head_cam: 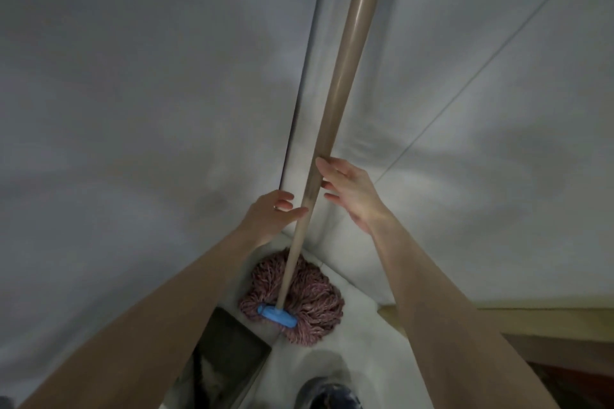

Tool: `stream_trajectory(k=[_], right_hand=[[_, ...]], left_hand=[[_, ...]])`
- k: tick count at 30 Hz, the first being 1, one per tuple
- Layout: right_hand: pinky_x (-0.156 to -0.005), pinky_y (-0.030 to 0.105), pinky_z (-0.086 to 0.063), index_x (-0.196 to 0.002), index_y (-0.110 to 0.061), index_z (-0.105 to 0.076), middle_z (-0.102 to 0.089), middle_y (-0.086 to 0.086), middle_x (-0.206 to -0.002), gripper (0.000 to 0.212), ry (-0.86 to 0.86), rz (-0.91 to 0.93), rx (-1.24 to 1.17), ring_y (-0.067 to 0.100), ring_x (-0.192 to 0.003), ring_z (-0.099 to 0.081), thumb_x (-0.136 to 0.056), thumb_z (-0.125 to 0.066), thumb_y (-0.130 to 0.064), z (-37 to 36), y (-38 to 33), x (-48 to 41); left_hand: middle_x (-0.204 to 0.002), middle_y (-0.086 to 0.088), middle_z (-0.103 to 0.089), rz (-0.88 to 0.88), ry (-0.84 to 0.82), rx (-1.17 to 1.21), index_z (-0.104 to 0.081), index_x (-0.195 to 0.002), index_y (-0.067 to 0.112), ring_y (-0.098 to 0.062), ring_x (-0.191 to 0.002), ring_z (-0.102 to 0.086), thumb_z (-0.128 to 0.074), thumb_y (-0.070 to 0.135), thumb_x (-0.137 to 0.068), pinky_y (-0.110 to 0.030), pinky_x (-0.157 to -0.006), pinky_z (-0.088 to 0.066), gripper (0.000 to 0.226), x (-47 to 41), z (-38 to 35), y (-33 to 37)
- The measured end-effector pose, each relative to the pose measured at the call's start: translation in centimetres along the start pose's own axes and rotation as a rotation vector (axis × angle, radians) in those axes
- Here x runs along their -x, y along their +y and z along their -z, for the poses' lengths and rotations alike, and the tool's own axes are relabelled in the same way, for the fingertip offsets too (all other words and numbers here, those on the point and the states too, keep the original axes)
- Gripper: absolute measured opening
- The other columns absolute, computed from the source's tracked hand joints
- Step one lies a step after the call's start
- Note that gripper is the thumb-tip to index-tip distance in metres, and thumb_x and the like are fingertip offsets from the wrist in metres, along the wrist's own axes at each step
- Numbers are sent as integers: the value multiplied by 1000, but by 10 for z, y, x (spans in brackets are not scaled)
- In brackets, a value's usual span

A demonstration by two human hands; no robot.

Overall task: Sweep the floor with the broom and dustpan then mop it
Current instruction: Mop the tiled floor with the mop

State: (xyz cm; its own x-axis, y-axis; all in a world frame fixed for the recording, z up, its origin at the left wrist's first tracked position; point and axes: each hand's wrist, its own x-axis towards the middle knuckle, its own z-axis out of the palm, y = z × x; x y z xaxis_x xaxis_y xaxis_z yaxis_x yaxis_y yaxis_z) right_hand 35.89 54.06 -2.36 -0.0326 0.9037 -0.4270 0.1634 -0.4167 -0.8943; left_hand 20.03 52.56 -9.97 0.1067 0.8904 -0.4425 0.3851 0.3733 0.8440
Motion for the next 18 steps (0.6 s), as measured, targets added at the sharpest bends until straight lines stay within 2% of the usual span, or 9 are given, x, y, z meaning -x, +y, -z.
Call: stream_trajectory(k=[3, 5, 6, 9, 11, 14, 16, 18], right_hand=[[-102, 42, -46, -106, -30, -64, -68, -2, -114, 23, -22, -3, -24, 16, -110, -62, -87, -65, -42, -2, 15, -13], [-103, 43, -45, -106, -28, -65, -68, 1, -116, 21, -49, -11, -46, 19, -112, -62, -88, -64, -40, -3, 22, -17], [-103, 44, -45, -106, -27, -65, -69, 2, -115, 20, -57, -19, -58, 19, -111, -63, -89, -63, -39, -3, 26, -18], [-103, 44, -45, -116, -18, -64, -70, 6, -113, 30, -76, -37, -110, 20, -109, -65, -91, -61, -35, -4, 35, -22], [-102, 42, -46, -122, -12, -62, -69, 8, -114, 36, -82, -39, -128, 21, -109, -65, -92, -60, -32, -3, 35, -21], [-99, 42, -49, -120, -7, -63, -70, 13, -111, 37, -45, -19, -138, 25, -105, -66, -93, -59, -31, -3, 32, -15], [-95, 41, -51, -114, -8, -65, -70, 15, -108, 32, -23, 2, -126, 26, -103, -67, -93, -59, -30, 0, 28, -7], [-92, 38, -54, -110, -9, -67, -71, 14, -105, 28, -11, 16, -116, 25, -101, -68, -93, -59, -30, 4, 20, 3]], left_hand=[[-112, -2, -62, 3, -67, 29, -56, -124, 14, -19, -104, -62, -75, 36, -79, -28, -90, -47, 54, -16, -8, -11], [-109, -2, -64, -20, -92, 62, -60, -119, 13, -18, -103, -63, -78, 45, -68, -33, -95, -49, 63, -22, -10, -16], [-107, -2, -66, -28, -106, 82, -61, -115, 13, -16, -100, -64, -77, 45, -66, -34, -96, -49, 60, -25, -12, -20], [-102, -3, -66, -37, -132, 95, -62, -104, 13, -11, -91, -63, -72, 18, -84, -29, -95, -48, 23, -28, -20, -26], [-105, -3, -66, -51, -136, 84, -62, -105, 12, -11, -94, -62, -67, 14, -87, -23, -91, -46, 19, -29, -23, -30], [-97, 6, -66, -71, -129, 75, -64, -109, 11, -2, -85, -61, -66, 20, -88, -9, -71, -44, 22, -26, -27, -33], [-92, 13, -65, -75, -121, 85, -65, -110, 13, 1, -84, -60, -65, 23, -89, -8, -66, -42, 24, -20, -30, -29], [-95, 11, -64, -99, -126, 76, -64, -112, 15, -4, -87, -60, -63, 25, -90, -11, -68, -42, 24, -12, -31, -20]])
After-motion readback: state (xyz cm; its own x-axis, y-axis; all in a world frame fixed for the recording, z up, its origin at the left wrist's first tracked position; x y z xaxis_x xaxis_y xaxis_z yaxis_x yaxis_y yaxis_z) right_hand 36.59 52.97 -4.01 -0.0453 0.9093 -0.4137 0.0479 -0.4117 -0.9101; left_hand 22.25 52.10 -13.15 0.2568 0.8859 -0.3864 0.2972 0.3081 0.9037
